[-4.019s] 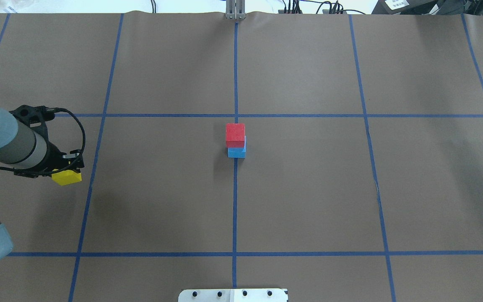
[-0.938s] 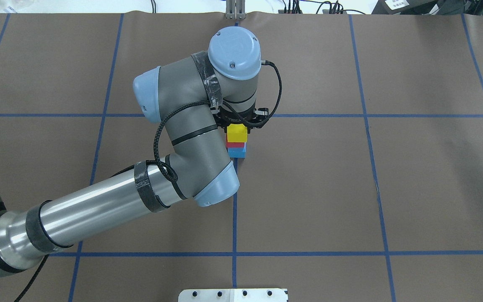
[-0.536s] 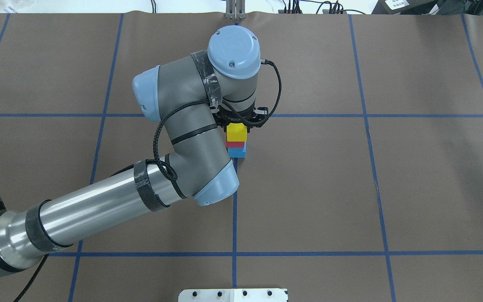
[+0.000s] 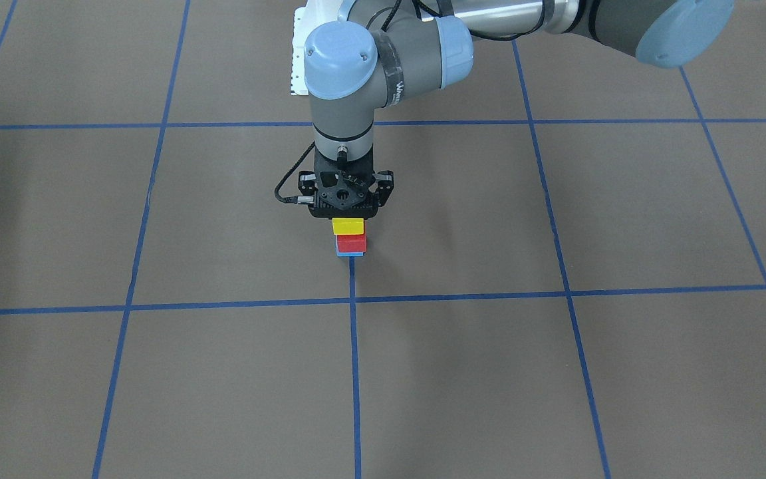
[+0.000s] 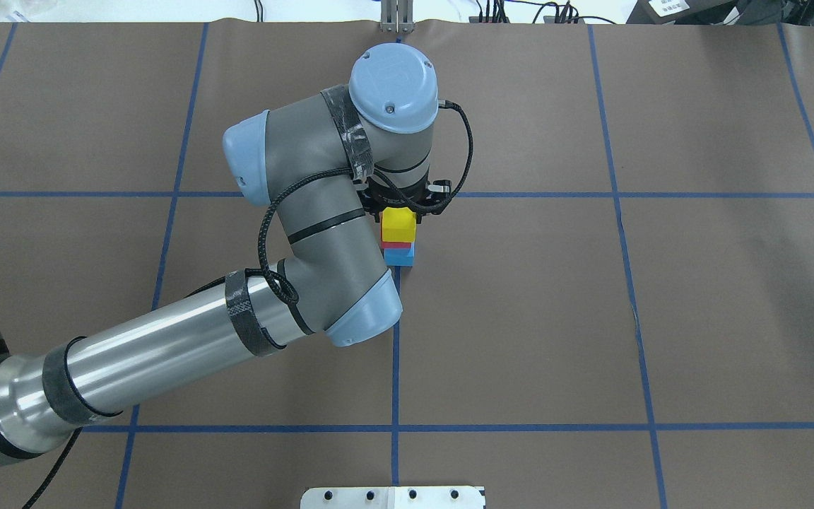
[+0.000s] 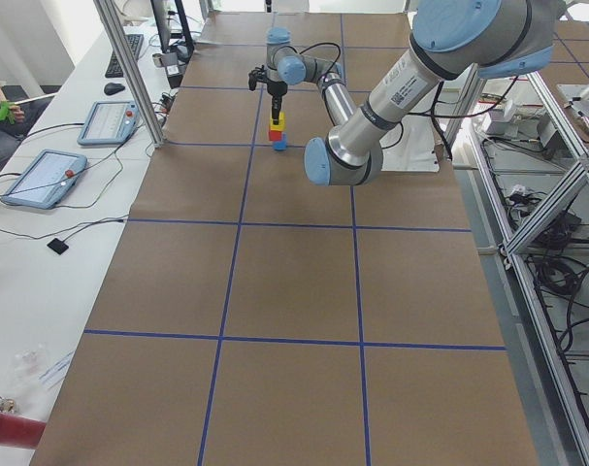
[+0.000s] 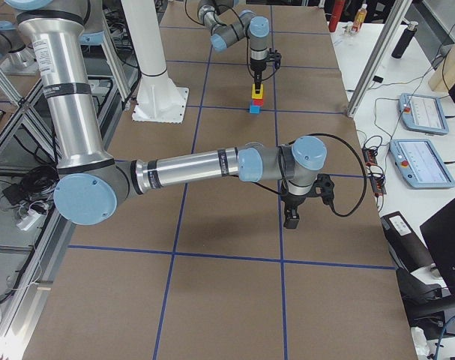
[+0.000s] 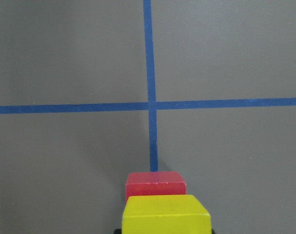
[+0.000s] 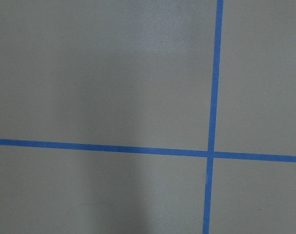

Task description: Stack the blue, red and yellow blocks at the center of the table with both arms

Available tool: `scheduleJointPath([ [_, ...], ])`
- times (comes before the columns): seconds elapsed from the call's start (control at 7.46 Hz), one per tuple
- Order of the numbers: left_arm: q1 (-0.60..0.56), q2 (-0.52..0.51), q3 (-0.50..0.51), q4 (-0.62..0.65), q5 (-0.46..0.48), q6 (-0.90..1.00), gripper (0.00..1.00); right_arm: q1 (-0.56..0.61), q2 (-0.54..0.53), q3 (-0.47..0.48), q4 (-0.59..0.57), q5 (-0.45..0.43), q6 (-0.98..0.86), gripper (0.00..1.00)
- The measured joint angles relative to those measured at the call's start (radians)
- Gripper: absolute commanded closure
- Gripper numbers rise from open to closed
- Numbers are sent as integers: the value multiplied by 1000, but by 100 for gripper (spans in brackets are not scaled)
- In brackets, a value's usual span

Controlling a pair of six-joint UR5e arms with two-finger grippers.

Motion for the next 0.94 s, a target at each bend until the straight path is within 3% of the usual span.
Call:
scheduleJointPath([
  [0.54,-21,-1,-23,9,-4,-11,0,5,0,0,0,0,0,1],
  [0.8,-103,15,-143,117,-59,54,0,34,-15,5,1,1,-27,1],
  [0.94,-160,71,-256,211,-96,147,0,51,-33,8,3,1,-51,1],
])
